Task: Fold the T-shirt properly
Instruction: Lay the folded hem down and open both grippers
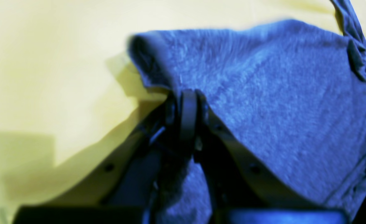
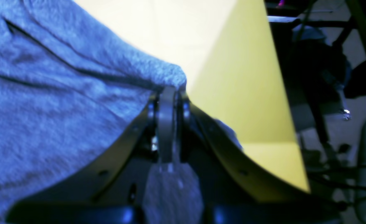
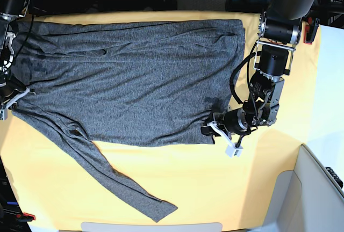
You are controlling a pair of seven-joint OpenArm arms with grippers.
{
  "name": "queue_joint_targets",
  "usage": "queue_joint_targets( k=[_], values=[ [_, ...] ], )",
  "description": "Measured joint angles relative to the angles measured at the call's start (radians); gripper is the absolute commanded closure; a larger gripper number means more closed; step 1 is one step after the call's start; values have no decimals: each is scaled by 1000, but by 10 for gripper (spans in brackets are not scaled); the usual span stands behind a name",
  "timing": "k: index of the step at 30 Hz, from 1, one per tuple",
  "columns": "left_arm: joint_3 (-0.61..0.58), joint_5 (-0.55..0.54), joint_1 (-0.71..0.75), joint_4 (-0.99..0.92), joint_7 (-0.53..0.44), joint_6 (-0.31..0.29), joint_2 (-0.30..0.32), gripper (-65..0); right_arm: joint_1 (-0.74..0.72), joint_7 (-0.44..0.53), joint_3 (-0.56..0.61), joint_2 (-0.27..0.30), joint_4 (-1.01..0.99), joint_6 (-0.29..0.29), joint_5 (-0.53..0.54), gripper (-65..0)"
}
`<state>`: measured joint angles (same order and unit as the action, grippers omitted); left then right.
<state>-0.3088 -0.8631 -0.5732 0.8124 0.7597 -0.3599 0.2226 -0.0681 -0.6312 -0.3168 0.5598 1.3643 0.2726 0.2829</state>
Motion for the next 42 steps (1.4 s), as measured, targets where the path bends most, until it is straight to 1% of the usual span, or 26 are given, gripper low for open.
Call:
queue_joint_targets(
  k=[2, 6, 11, 18, 21, 24, 26, 31, 36, 40, 42],
  values=[
    [41, -6, 38, 68, 8, -7, 2, -2, 25, -1, -13, -1, 29, 0, -5, -1],
    [148, 2, 121, 180, 101, -6, 3, -2, 58, -1, -34, -2, 80, 0, 2, -1],
    [261, 4, 199, 355, 214, -6, 13, -2, 124, -1, -96, -2, 123, 0, -1, -1],
    [323, 1, 290, 560, 319, -7, 53, -2, 214, 3, -167, -5, 192, 5, 5, -1],
    [345, -4, 317, 614, 360, -10, 56, -2, 246, 0, -192, -5, 192, 5, 2, -1],
    [391, -11, 362, 669, 381, -14, 55, -2, 270, 1, -194, -6, 193, 5, 4, -1],
    [415, -2, 390, 690, 420, -11, 56, -2, 289, 3, -194, -7, 194, 9, 5, -1],
    [430, -4, 438, 748, 444, -14, 58, -2, 323, 3, -194, -7, 195, 9, 4, -1],
    [430, -6, 475, 759, 445, -14, 77, -2, 344, 3, -194, -8, 195, 10, 5, -1],
    [430, -4, 502, 760, 441, -14, 76, -2, 357, 2, -194, -35, 194, 8, 4, -1],
    [430, -4, 511, 760, 443, -14, 76, -2, 359, -1, -194, -36, 193, 8, 4, -1]
  ],
)
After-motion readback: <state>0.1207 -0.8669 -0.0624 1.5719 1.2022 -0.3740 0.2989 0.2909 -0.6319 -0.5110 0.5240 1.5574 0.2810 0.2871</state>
